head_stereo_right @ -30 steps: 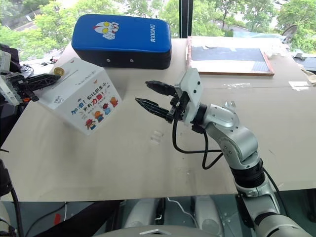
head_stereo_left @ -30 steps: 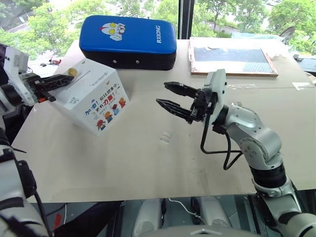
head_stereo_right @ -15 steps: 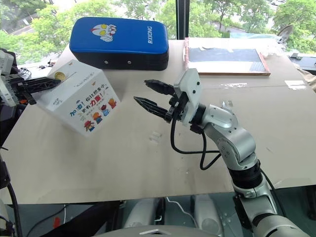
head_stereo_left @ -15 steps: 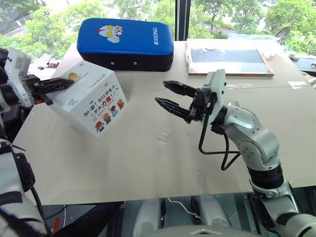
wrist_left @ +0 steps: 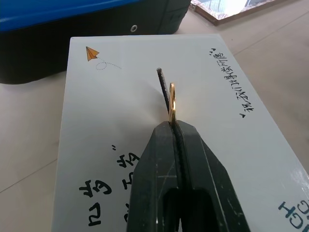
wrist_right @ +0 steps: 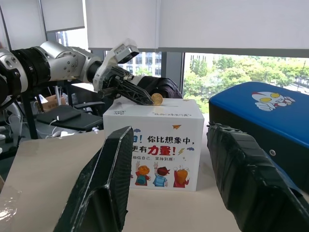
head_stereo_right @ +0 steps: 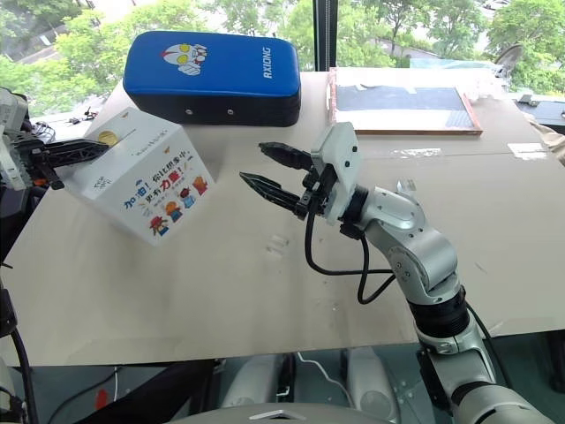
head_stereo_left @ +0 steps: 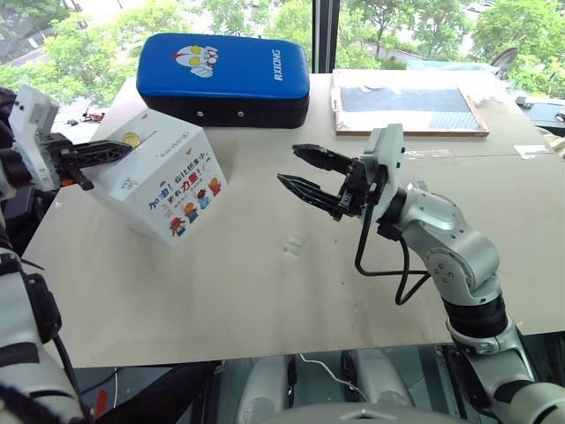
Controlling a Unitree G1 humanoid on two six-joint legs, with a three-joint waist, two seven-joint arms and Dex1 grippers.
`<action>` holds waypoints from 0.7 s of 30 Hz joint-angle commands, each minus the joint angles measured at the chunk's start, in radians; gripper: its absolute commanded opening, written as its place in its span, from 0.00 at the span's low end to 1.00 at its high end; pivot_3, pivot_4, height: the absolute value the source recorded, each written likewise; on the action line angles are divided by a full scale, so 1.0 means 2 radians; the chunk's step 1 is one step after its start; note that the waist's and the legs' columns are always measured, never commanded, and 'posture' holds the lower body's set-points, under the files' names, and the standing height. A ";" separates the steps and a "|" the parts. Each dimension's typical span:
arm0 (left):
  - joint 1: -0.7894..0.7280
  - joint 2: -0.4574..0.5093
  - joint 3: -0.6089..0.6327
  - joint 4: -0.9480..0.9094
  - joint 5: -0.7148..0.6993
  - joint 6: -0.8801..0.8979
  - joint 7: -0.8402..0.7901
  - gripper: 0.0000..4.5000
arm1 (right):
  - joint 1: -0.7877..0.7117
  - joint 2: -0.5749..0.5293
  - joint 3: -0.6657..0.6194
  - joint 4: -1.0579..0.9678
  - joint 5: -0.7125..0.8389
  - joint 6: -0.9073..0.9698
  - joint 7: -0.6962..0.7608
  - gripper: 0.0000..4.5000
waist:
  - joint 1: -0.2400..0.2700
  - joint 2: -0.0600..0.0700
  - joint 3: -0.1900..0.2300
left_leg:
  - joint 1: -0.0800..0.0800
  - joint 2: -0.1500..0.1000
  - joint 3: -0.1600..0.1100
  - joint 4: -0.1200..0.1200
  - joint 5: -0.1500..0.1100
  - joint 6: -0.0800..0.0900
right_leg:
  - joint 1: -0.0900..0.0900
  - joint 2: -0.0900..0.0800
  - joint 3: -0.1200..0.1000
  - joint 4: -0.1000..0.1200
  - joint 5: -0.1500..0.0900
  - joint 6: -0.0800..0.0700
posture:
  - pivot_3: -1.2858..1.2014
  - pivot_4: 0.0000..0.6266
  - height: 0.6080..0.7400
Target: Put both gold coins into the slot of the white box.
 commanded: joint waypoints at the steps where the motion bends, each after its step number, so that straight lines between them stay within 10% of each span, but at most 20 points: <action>1: 0.023 -0.006 -0.028 0.017 0.029 0.011 0.000 0.00 | -0.003 -0.002 -0.006 -0.016 -0.001 -0.008 -0.001 0.58 | 0.000 0.000 0.000 | 0.000 0.000 0.000 0.000 0.000 0.000 | 0.000 0.000 0.000 0.000 0.000 0.000 | 0.52 0.24 1.00; 15: 0.026 -0.008 -0.029 0.014 0.030 0.011 -0.005 0.00 | -0.004 -0.001 -0.007 -0.011 -0.010 -0.024 0.002 0.58 | 0.000 0.000 0.000 | 0.000 0.000 0.000 0.000 0.000 0.000 | 0.000 0.000 0.000 0.000 0.000 0.000 | 0.52 0.24 1.00; 21: 0.027 -0.013 -0.030 0.004 0.032 0.020 0.005 0.49 | -0.001 -0.001 -0.006 -0.011 -0.014 -0.027 0.003 0.59 | 0.000 0.001 0.000 | 0.000 0.000 0.000 0.000 0.000 0.000 | 0.000 0.000 0.000 0.000 0.000 0.000 | 0.52 0.24 1.00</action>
